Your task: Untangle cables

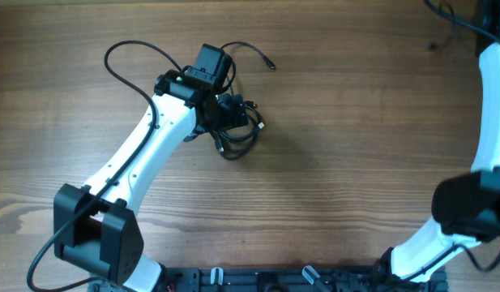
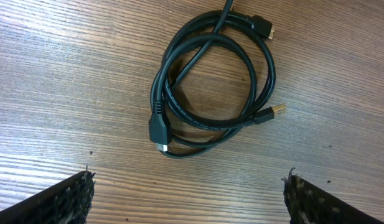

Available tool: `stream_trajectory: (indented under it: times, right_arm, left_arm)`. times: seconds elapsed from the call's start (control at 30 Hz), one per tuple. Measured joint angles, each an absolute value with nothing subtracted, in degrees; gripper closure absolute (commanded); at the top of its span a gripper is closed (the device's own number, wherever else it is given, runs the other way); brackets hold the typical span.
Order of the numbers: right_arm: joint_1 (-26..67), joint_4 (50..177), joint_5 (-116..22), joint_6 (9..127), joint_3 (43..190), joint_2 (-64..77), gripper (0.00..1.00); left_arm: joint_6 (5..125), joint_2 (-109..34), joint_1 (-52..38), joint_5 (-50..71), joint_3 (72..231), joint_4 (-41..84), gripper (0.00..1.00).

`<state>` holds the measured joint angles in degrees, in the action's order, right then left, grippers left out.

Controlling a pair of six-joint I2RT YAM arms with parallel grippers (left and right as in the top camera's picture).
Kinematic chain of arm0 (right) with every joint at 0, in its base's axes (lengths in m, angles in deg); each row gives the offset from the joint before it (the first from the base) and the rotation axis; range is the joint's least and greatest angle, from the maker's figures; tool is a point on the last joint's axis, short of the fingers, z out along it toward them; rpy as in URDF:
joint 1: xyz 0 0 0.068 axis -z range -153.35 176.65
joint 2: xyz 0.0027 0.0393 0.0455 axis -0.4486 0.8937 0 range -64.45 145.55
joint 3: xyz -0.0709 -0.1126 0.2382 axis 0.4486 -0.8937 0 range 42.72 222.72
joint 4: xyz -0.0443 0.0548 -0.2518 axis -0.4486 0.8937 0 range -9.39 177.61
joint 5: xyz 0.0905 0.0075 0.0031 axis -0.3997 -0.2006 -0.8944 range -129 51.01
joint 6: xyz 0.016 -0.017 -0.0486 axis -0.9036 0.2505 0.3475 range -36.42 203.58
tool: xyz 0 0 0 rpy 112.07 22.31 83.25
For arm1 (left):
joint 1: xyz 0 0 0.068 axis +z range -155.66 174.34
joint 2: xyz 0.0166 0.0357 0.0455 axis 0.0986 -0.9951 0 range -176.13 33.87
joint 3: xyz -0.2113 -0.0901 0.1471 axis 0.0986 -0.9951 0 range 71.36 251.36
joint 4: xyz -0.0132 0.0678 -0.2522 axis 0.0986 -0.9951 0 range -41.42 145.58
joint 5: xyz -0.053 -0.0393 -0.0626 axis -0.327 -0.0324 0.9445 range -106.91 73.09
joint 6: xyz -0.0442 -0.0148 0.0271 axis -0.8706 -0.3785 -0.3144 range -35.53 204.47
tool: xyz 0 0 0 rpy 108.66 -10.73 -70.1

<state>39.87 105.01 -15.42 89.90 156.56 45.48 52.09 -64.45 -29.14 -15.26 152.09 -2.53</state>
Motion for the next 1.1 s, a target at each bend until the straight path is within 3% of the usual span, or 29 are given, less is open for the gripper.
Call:
stream_trajectory:
  times: [0.1, 0.23, 0.33, 0.6, 0.9, 0.93, 0.97, 1.07, 1.1]
  right_arm:
    - [40.8, 110.5, -17.1, 90.5, 154.2, 49.4, 0.00]
    - [38.4, 114.7, -32.6, 90.2, 151.9, 50.0, 0.00]
    - [38.5, 116.7, -33.8, 86.3, 151.9, 50.0, 0.00]
    - [51.8, 130.5, -32.0, 78.6, 151.4, 50.0, 0.00]
    - [60.3, 127.0, -35.2, 73.2, 133.6, 50.0, 0.02]
    - [60.8, 126.1, -35.2, 72.9, 132.5, 50.0, 0.09]
    - [61.4, 125.2, -35.3, 72.8, 131.1, 50.0, 0.27]
    - [61.9, 121.2, -35.8, 72.0, 126.4, 50.0, 0.40]
    - [61.9, 119.9, -36.4, 71.8, 124.8, 50.0, 0.52]
  left_arm:
    - [52.1, -64.5, -29.1, -15.3, 152.1, -2.5, 0.00]
    - [52.1, -64.5, -29.1, -15.3, 152.1, -2.5, 0.00]
    - [52.1, -64.5, -29.1, -15.3, 152.1, -2.5, 0.00]
    - [52.1, -64.5, -29.1, -15.3, 152.1, -2.5, 0.00]
    - [52.1, -64.5, -29.1, -15.3, 152.1, -2.5, 0.00]
    - [52.1, -64.5, -29.1, -15.3, 152.1, -2.5, 0.00]
    - [52.1, -64.5, -29.1, -15.3, 152.1, -2.5, 0.00]
    - [52.1, -64.5, -29.1, -15.3, 152.1, -2.5, 0.00]
    - [52.1, -64.5, -29.1, -15.3, 152.1, -2.5, 0.00]
